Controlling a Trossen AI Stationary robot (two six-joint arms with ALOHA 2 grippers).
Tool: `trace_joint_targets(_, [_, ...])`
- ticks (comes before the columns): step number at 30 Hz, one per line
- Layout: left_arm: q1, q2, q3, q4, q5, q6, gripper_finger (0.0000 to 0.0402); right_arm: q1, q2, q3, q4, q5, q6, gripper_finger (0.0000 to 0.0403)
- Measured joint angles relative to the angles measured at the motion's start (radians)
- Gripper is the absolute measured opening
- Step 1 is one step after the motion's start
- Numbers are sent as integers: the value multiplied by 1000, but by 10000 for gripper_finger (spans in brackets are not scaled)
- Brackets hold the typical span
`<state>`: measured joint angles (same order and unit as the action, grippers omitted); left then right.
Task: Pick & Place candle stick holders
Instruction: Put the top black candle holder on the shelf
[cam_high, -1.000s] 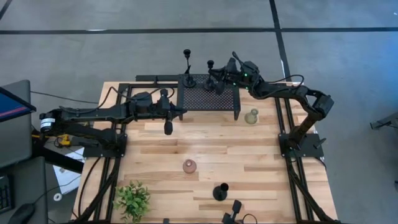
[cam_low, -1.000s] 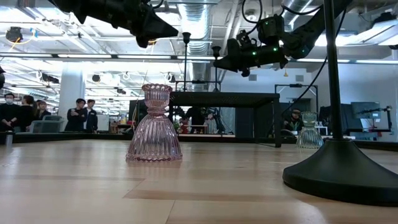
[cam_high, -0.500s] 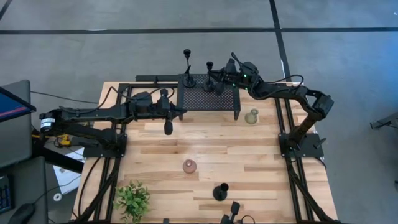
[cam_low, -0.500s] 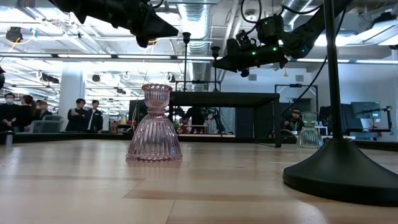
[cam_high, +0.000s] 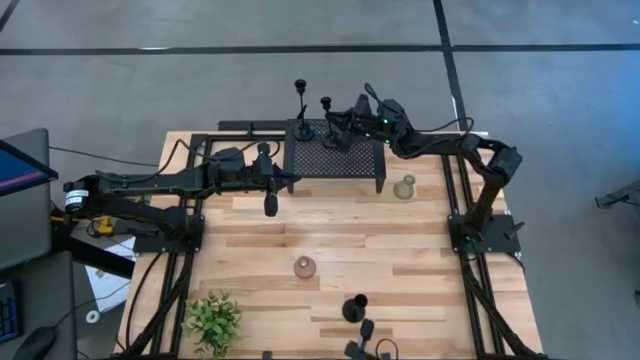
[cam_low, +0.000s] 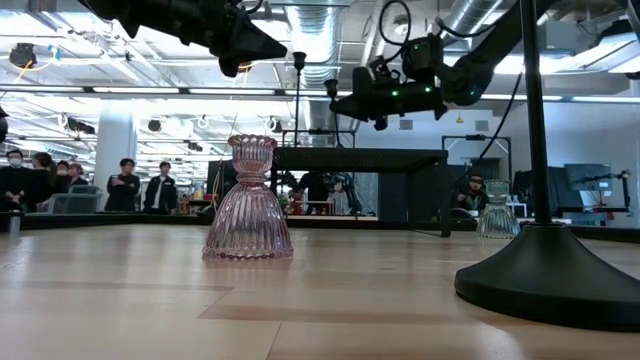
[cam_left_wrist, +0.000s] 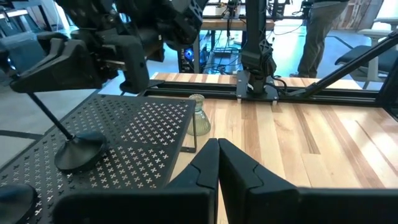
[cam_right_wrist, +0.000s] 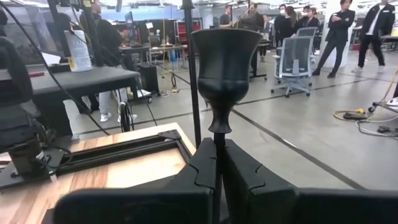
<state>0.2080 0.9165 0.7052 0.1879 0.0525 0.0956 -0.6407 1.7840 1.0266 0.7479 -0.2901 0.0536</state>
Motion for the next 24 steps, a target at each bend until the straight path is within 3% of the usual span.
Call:
trace_joint_targets(14, [0, 0, 0, 0, 0, 3, 6, -1, -59, 44, -194, 3, -61, 4])
trace_joint_targets(24, [0, 0, 0, -1, 0, 1, 6, 0, -58, 42, -220, 3, -56, 75])
